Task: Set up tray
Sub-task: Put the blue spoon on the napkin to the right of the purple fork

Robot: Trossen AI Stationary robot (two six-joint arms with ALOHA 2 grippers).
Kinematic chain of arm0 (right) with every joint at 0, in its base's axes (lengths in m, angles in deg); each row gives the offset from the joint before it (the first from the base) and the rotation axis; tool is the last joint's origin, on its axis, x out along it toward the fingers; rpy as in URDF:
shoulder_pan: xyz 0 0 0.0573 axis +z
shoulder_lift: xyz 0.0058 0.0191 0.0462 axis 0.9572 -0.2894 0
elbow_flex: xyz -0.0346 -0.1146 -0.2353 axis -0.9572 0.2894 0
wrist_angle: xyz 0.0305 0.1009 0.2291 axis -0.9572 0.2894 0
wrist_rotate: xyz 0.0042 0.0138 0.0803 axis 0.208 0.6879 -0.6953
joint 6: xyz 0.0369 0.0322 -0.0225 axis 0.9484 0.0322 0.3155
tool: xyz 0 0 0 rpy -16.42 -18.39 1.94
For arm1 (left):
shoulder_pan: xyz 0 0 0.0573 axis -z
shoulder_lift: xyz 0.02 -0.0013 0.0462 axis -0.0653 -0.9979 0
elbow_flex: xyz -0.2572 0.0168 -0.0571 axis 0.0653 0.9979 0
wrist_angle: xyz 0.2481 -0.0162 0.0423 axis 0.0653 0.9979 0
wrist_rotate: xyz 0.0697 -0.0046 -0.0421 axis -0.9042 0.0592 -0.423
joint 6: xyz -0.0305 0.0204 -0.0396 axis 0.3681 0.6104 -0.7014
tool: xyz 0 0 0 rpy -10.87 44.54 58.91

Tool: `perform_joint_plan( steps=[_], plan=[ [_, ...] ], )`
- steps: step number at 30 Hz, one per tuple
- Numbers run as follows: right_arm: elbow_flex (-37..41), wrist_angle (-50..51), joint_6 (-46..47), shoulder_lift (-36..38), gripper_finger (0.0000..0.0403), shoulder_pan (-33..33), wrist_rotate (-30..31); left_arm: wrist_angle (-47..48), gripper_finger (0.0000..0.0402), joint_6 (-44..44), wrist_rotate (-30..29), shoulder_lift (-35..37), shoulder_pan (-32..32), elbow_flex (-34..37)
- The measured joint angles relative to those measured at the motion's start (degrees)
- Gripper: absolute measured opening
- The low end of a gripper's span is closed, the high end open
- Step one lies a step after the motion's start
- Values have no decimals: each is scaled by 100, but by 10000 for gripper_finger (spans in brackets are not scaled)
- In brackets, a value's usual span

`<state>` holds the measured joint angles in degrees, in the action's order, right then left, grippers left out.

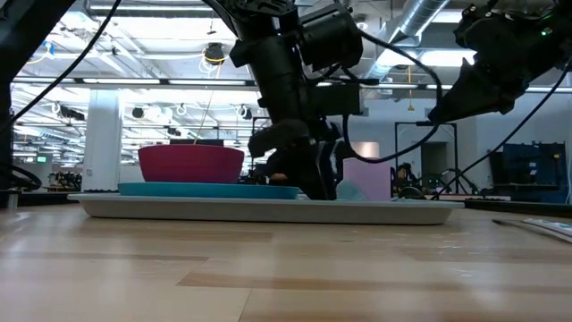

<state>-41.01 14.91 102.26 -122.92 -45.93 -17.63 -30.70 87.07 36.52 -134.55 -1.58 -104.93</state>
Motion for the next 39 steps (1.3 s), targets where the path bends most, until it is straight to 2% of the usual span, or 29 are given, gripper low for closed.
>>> perform_joint_plan(
  steps=[3, 5, 12, 14, 16, 21, 27, 39],
  plan=[
    [0, 0, -2, 0, 62, 0, 0, -45, 147, 124, 4, 0, 109, 0],
    [0, 0, -2, 0, 62, -1, 0, -23, 138, 198, -207, 0, 174, 0],
    [0, 0, -9, 0, 62, 0, 0, 92, 122, 636, -1866, -2, 459, -15],
    [0, 0, -9, 0, 62, -1, 0, 154, 121, 778, -2116, -2, 539, -76],
    [0, 2, -24, 0, 62, 0, 0, 197, 121, 814, -2007, -2, 575, -133],
    [0, -2, -140, 0, 62, 0, 0, 344, 121, 875, -1250, -4, 526, -192],
    [0, -4, -140, 0, 62, -2, 0, 233, 121, 957, -1102, -3, 226, -195],
    [0, -4, -149, 0, 62, 0, 0, 137, 121, 1395, 143, -3, -208, -197]
  ],
)
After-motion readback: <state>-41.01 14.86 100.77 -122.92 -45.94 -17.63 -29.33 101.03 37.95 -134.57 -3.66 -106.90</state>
